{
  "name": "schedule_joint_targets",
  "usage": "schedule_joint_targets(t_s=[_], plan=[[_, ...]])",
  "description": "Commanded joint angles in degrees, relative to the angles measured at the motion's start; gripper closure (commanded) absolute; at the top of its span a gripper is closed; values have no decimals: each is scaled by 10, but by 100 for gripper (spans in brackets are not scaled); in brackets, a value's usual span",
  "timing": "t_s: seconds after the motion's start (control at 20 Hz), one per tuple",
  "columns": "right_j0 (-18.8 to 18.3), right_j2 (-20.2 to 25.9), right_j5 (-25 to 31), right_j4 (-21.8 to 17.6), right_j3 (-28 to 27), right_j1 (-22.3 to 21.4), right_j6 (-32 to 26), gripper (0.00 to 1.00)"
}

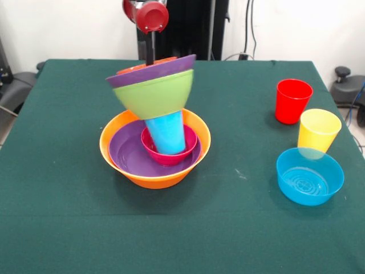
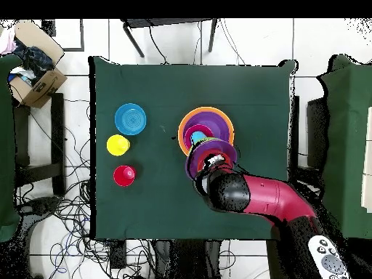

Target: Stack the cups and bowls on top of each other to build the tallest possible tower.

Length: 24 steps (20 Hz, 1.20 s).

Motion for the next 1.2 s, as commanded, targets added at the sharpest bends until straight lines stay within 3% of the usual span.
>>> schedule_joint_targets(t_s=[0.05, 0.95, 1.2], plan=[[8, 35, -15, -51, -20, 12, -72, 100], [11, 51, 24, -5, -3, -27, -54, 100], [16, 63, -2, 9, -3, -22, -31, 100]])
